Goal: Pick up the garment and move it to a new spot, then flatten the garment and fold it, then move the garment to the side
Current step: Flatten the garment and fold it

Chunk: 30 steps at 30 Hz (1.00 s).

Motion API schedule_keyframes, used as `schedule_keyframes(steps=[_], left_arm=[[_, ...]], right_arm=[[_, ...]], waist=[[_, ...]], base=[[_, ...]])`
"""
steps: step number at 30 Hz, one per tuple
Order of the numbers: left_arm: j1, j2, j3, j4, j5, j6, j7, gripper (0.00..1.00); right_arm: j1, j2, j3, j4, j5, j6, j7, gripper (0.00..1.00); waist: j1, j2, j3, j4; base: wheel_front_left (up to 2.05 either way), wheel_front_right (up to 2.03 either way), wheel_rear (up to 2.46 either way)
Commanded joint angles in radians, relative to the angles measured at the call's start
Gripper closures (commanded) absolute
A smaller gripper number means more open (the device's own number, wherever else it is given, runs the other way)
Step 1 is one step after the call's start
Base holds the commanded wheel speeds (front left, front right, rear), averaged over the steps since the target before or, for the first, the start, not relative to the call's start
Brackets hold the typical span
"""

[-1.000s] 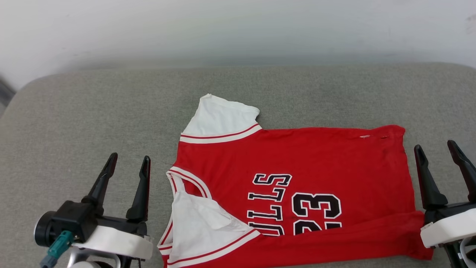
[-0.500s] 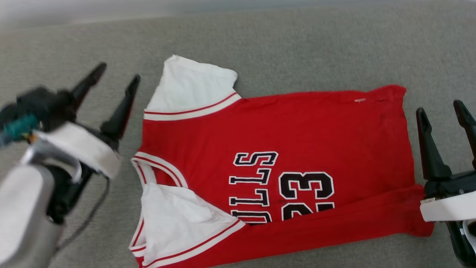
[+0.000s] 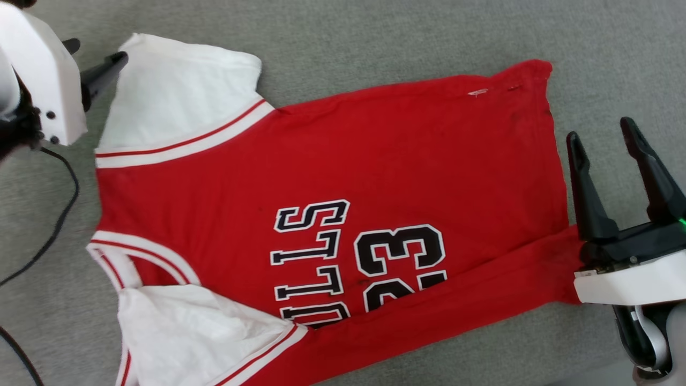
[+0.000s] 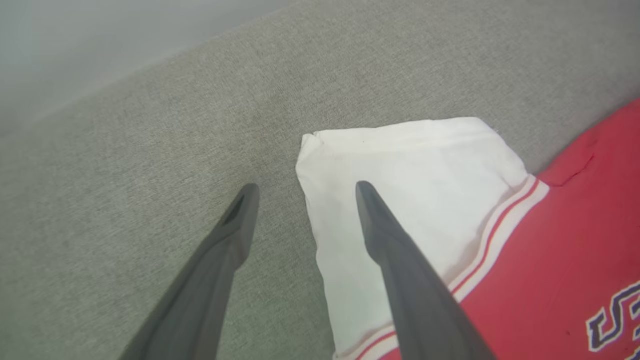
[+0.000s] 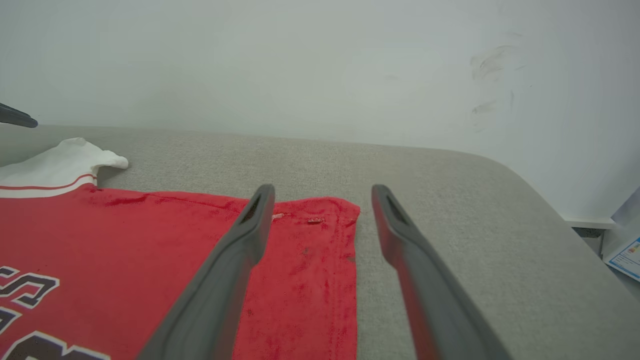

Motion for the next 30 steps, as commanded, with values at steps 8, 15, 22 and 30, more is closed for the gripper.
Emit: schedule_keyframes(steps=[8, 15, 22, 30], left_arm=[[-0.139, 0.046, -0.066, 0.072, -0.021, -0.001, 0.183, 0.00], [-0.197, 0.035, -0.099, 0.165, -0.003, -0.001, 0.227, 0.00], [-0.171, 0.020, -0.125, 0.216, -0.044, -0.001, 0.282, 1.00], [-0.159, 0.006, -0.108, 0.164, -0.064, -0.001, 0.081, 1.00]], right_arm=[[-0.040, 0.033, -0.007, 0.068, -0.016, 0.000, -0.005, 0.00], [-0.062, 0.044, 0.028, 0.099, -0.018, 0.000, -0.014, 0.00], [-0.065, 0.027, 0.031, 0.104, -0.015, -0.001, -0.012, 0.00], [-0.061, -0.007, 0.035, 0.099, -0.020, -0.001, 0.040, 0.00]], waist=[[-0.0002, 0.0000, 0.078, -0.077], [-0.0002, 0.0000, 0.102, -0.096], [-0.0002, 0.0000, 0.099, -0.092], [-0.0002, 0.0000, 0.027, -0.053]], base=[[0.00, 0.00, 0.00], [0.00, 0.00, 0.00], [0.00, 0.00, 0.00], [0.00, 0.00, 0.00]])
